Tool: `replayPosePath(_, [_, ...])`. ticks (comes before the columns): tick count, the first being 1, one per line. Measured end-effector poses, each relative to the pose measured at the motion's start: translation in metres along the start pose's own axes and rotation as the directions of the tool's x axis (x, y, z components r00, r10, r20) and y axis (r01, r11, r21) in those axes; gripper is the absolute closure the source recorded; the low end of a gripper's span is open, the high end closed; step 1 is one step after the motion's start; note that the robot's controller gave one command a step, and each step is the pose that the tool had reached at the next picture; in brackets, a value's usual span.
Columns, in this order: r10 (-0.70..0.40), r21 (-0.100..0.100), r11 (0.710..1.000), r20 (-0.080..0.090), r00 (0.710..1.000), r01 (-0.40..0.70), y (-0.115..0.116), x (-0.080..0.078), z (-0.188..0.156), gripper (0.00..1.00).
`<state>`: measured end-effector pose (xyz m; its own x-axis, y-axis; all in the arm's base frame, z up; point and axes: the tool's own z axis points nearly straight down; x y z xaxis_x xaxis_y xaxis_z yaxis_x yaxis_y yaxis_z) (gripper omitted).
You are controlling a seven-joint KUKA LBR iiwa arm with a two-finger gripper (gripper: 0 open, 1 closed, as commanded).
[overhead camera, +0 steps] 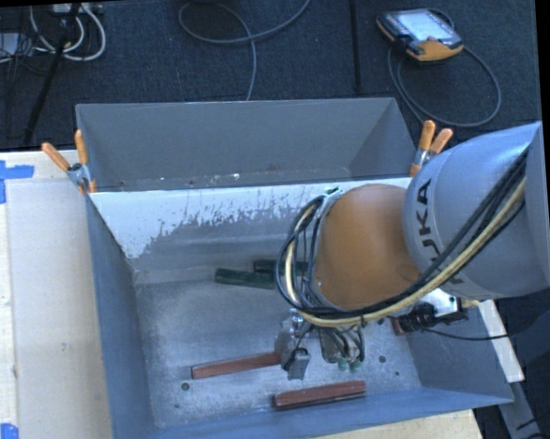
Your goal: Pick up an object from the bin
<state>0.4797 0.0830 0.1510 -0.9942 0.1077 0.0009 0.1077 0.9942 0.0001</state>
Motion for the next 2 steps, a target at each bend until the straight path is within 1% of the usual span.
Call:
replayPosePath(1, [-0.046, 0.001, 0.999, 0.000, 0.999, 0.046, 0.021, 0.008, -0.042, 1.00])
replayPosePath(2, [-0.031, 0.000, 1.000, 0.000, 1.000, 0.031, -0.014, -0.024, -0.082, 1.00])
